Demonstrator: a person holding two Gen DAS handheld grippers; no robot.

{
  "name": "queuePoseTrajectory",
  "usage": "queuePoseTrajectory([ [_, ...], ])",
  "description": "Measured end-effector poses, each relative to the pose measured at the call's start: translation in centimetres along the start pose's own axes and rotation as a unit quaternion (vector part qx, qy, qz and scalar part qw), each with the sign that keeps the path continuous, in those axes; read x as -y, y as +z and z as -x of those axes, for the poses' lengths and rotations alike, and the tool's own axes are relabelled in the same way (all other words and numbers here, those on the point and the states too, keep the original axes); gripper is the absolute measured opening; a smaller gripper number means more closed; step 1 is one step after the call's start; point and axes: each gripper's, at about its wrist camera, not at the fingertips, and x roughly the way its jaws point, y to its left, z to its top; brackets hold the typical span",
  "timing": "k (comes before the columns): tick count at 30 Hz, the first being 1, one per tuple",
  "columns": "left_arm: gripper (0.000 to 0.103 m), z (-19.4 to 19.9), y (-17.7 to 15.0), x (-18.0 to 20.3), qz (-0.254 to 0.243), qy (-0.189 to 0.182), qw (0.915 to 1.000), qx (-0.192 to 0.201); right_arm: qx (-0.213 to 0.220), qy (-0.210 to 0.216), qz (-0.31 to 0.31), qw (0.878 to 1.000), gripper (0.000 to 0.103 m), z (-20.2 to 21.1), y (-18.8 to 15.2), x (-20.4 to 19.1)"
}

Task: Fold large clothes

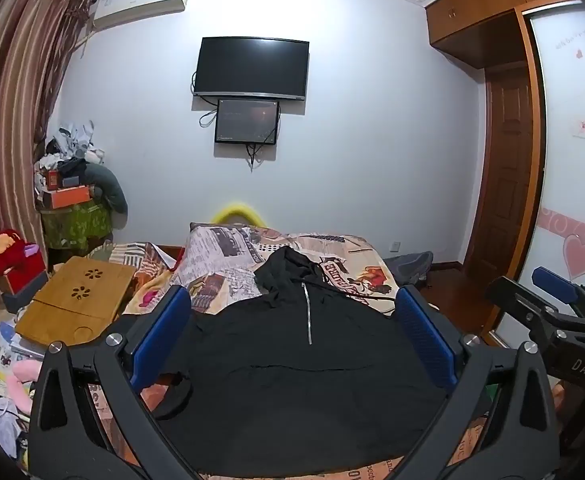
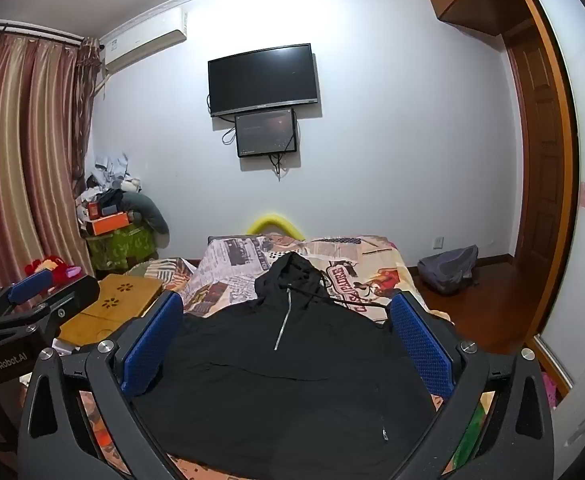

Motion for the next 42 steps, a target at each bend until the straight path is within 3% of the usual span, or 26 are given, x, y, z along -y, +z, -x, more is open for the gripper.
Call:
queuePoseTrajectory([
  [8,0.103,-1.1,-0.4,0.0,0.012,-0.001,0.9997,-0.019,-0.004,0.0,0.001,1.0,0.103,0.0,0.0,-0.1],
  [42,0.103,-1.0,-0.5,-0.5,0.011,0.001,0.9998,-0.015,-0.003,0.004,-0.006,1.0,0.103,0.2,0.4,-0.2],
])
